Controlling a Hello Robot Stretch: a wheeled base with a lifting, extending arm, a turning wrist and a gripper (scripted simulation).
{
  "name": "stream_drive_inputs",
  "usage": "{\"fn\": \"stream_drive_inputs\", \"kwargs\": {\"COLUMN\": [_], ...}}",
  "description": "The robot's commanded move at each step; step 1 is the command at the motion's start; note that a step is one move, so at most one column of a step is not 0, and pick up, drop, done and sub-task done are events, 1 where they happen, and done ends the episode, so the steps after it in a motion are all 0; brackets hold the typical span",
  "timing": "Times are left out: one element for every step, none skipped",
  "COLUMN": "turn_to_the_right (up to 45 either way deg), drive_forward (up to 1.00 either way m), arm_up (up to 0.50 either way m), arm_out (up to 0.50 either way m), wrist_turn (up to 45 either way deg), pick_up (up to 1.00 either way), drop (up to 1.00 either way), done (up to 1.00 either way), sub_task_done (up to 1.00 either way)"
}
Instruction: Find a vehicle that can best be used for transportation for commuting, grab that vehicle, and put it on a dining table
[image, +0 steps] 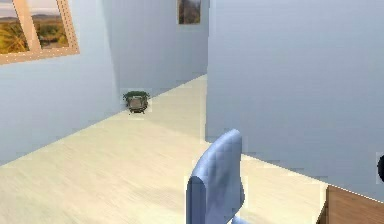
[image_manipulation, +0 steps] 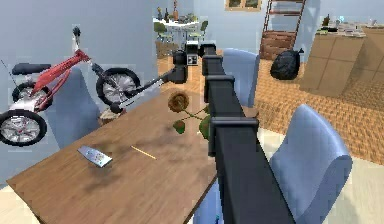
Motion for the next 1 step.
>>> {"fn": "stream_drive_inputs", "kwargs": {"turn_to_the_right": [0.0], "drive_forward": [0.00], "arm_up": [0.00], "arm_out": [0.00], "wrist_turn": [45.0], "pick_up": [0.00], "drop": [0.00], "done": [0.00], "sub_task_done": [0.00]}}
